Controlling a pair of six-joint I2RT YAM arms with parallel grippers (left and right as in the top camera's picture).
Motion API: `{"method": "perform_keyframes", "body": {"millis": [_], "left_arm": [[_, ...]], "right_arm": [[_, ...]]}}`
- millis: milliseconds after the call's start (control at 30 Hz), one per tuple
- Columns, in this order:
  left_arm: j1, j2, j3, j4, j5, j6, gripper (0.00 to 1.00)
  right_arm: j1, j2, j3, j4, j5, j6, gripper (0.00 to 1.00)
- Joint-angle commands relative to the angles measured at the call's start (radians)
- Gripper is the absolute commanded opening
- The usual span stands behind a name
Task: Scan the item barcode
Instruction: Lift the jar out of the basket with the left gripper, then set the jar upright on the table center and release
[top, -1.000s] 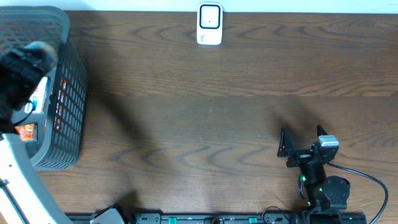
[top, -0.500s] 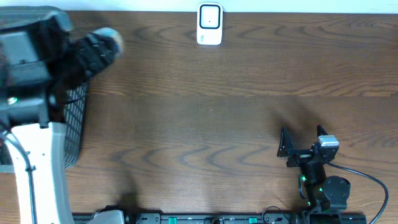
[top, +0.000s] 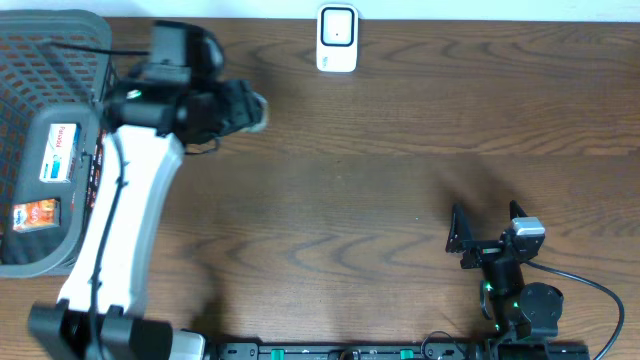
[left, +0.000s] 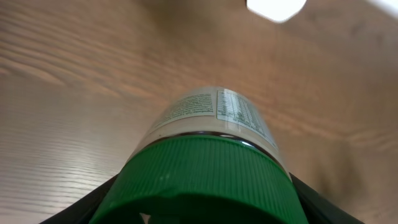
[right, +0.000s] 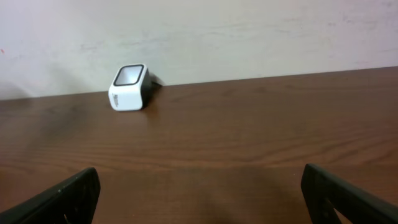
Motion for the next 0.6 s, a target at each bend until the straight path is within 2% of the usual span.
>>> {"method": "perform_keyframes", "body": {"millis": [0, 567], "left_arm": [[-0.048, 0.058, 0.02, 0.001, -0.031, 0.017, 0.57], [-0.177, 0.358, 0.02, 0.051, -0.14, 0.018, 0.57]], "right_arm": [[0.005, -0.002, -0.001, -0.004, -0.005, -0.014, 0.99], [0.005, -0.002, -0.001, -0.004, -0.005, -0.014, 0.99]]}}
